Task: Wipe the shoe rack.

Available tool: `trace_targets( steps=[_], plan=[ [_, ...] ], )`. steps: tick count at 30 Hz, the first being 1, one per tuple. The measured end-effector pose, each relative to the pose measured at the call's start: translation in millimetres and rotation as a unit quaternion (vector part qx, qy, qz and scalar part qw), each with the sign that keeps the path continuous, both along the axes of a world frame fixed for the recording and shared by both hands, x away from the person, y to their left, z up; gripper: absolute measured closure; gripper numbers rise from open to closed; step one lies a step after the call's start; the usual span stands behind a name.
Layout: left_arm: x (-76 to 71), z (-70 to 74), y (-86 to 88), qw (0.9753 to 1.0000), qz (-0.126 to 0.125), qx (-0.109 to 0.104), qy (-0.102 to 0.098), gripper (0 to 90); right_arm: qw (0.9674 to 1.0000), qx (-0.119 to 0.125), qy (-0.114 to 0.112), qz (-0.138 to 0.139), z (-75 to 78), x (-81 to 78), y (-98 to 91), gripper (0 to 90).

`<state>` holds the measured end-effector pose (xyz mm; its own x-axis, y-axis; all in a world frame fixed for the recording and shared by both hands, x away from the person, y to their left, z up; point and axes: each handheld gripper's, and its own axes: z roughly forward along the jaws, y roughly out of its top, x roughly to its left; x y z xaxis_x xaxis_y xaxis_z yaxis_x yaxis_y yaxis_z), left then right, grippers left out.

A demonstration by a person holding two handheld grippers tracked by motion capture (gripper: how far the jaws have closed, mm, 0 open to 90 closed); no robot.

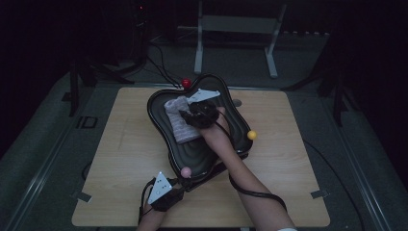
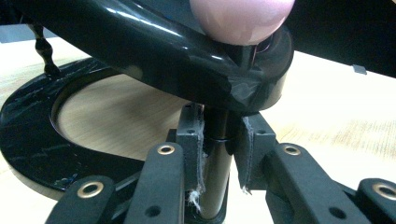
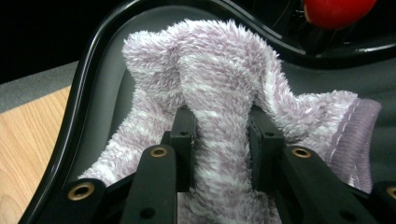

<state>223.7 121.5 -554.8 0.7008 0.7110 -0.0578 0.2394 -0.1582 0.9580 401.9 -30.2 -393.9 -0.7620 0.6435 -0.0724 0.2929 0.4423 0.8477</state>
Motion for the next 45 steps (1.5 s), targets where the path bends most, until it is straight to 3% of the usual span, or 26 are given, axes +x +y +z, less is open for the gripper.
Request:
trace_targets(
  steps=[19,45],
  plan=[
    [0.1,-0.4,0.2,1.0000,-0.001,-0.001,0.000,74.0,0.9998,0.003,0.014,0.012,-19.5,-31.0,-22.0,68.2],
    [0.1,0.2,-0.3,1.0000,0.000,0.002,0.000,74.1,0.9998,-0.008,0.010,0.017,-45.4,-76.3,-48.2,68.1]
  ],
)
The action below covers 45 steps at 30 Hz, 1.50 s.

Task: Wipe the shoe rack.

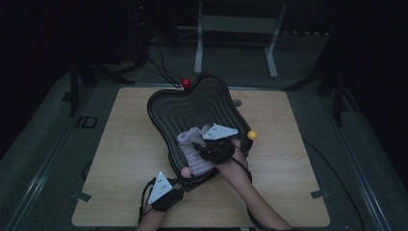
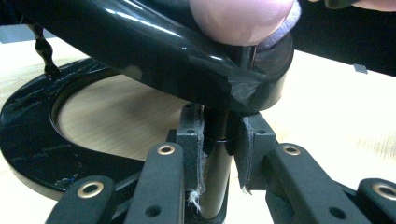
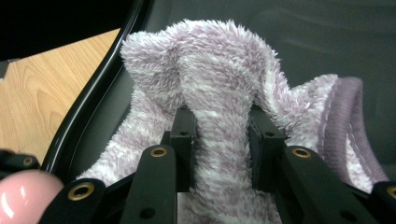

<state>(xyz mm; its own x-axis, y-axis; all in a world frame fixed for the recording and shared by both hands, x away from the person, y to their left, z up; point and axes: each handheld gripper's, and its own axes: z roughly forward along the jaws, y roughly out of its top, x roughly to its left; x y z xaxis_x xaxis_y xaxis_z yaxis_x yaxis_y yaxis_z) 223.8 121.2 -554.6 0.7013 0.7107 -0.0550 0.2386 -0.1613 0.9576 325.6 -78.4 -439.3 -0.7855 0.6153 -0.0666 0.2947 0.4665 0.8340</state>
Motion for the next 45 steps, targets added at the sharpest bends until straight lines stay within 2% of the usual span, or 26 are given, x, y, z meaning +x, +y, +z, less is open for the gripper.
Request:
trace_targets(
  steps=[10,14,20,23,25,28,30,31,32,33,34,36,40,45],
  plan=[
    [-0.1,-0.1,-0.1,1.0000,0.001,-0.001,0.000,74.1,1.0000,0.002,0.002,0.003,-9.5,-13.8,-11.2,68.1],
    [-0.1,-0.1,0.0,1.0000,0.000,-0.001,0.000,74.0,1.0000,0.003,-0.002,0.002,-15.7,-23.3,-16.9,68.3],
    [-1.2,-0.2,-1.5,1.0000,-0.004,-0.001,0.000,74.0,1.0000,-0.004,-0.006,0.002,-17.4,-29.3,-19.9,68.4],
    [-0.8,0.3,-1.5,1.0000,-0.004,0.000,0.000,74.1,0.9999,0.001,0.008,0.008,-14.7,-25.8,-21.4,68.1],
    [-0.6,0.0,-1.4,1.0000,-0.006,-0.001,0.000,74.2,0.9997,0.010,0.018,0.011,-8.7,-21.5,-21.0,68.4],
    [-0.2,0.1,-1.3,1.0000,-0.007,-0.002,0.001,74.2,0.9996,0.019,0.011,0.017,5.4,-13.5,-13.8,68.6],
    [-0.1,-0.2,-1.4,1.0000,-0.007,-0.002,0.000,74.2,0.9994,0.028,-0.007,0.021,24.8,-2.0,-1.2,68.6],
    [-0.1,-0.2,-1.4,1.0000,-0.007,-0.002,0.000,74.1,0.9994,0.028,-0.007,0.021,24.8,-2.0,-1.2,68.6],
    [0.0,-0.4,-1.4,1.0000,-0.008,-0.005,0.001,74.1,0.9992,0.032,-0.012,0.022,31.2,2.5,3.6,68.6],
    [0.0,-0.2,-1.5,1.0000,-0.008,-0.003,0.000,74.1,0.9989,0.037,-0.015,0.024,43.2,13.4,14.7,68.6],
    [-0.1,-0.1,-1.6,1.0000,-0.007,-0.003,0.000,74.1,0.9989,0.037,-0.015,0.024,43.2,13.4,14.7,68.6],
    [-0.1,-0.3,-1.4,1.0000,-0.007,-0.003,0.000,74.1,0.9985,0.044,-0.020,0.026,54.3,24.5,25.5,68.6],
    [-0.1,0.2,-1.3,1.0000,-0.007,-0.002,0.001,74.1,0.9981,0.046,-0.029,0.028,72.3,45.1,47.5,68.6],
    [-0.2,0.2,-0.7,1.0000,-0.008,-0.004,0.003,74.1,0.9982,0.033,-0.037,0.032,87.6,68.7,74.5,68.5]
  ],
)
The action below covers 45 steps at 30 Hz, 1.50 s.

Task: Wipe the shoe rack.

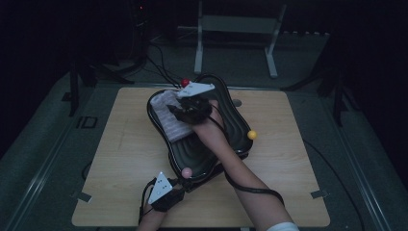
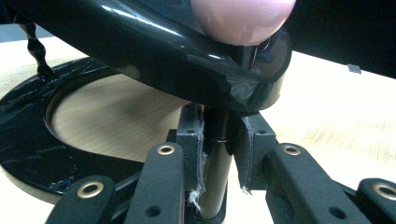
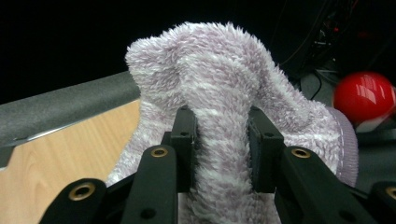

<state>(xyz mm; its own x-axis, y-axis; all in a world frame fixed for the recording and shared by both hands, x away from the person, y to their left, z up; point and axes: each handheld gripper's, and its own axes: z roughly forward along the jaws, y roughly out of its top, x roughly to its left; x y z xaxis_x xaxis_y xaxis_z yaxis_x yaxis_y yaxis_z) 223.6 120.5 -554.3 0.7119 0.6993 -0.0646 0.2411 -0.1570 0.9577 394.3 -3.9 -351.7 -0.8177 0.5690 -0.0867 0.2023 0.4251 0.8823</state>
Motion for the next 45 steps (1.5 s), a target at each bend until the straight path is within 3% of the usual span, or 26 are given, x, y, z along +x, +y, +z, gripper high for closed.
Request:
trace_targets(
  steps=[5,12,19,45],
  plan=[
    [0.0,-0.1,0.9,1.0000,-0.001,-0.001,0.001,74.0,0.9998,-0.012,0.011,-0.011,4.1,27.1,24.3,68.2],
    [0.1,0.3,2.1,1.0000,0.000,0.001,0.002,74.1,0.9989,-0.030,0.030,-0.021,-10.0,37.5,34.8,68.0],
    [0.1,0.2,2.0,1.0000,0.000,0.000,0.003,74.0,0.9988,-0.040,0.022,-0.016,-20.0,21.7,27.8,68.0],
    [0.3,0.3,2.1,1.0000,0.002,-0.002,0.006,73.8,0.9994,-0.026,0.023,0.004,-65.7,-43.5,-22.1,68.1]
  ],
)
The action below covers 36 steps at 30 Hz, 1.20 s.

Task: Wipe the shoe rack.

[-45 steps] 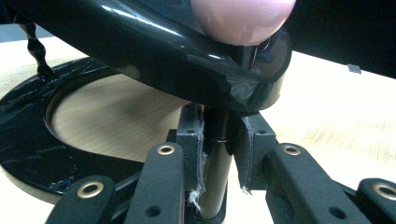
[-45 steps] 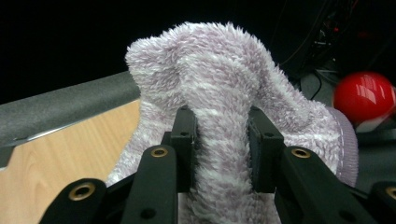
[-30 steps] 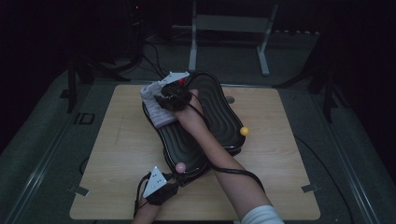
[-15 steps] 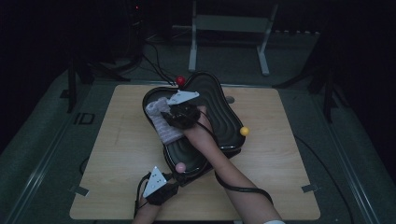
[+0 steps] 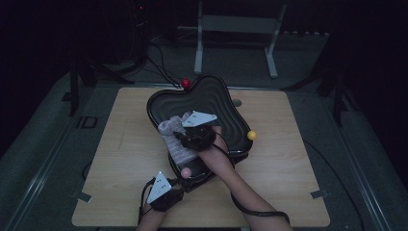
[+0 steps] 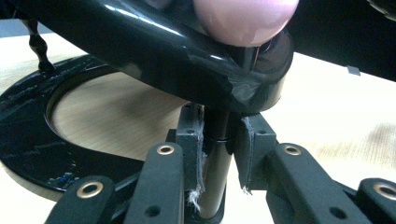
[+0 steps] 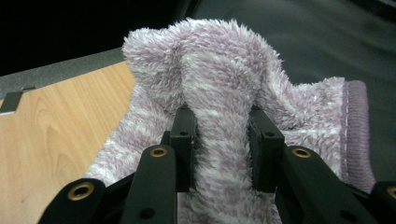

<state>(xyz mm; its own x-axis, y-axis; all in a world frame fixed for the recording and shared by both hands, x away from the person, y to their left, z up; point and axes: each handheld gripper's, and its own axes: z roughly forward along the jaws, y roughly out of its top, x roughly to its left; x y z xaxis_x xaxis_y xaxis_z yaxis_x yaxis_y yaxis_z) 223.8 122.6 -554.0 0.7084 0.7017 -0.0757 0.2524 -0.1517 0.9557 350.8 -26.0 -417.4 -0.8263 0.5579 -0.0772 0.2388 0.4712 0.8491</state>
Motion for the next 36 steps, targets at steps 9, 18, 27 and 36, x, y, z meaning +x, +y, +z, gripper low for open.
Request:
trace_targets(
  steps=[9,18,27,36],
  plan=[
    [-0.4,-0.1,-0.3,1.0000,0.000,-0.002,0.002,73.8,0.9999,0.006,0.008,0.010,-15.2,-24.8,-15.5,68.1],
    [-0.5,0.4,-0.6,1.0000,0.001,-0.003,0.005,73.7,0.9994,0.007,0.027,0.022,-27.1,-42.4,-33.7,68.8],
    [-1.2,0.2,-1.5,1.0000,-0.004,-0.002,0.004,73.7,0.9991,0.009,0.035,0.024,-31.4,-46.9,-47.4,69.5],
    [-0.7,0.3,-1.0,1.0000,-0.004,-0.005,0.006,73.7,0.9993,0.002,0.030,0.021,-28.9,-42.8,-45.4,68.9]
  ],
)
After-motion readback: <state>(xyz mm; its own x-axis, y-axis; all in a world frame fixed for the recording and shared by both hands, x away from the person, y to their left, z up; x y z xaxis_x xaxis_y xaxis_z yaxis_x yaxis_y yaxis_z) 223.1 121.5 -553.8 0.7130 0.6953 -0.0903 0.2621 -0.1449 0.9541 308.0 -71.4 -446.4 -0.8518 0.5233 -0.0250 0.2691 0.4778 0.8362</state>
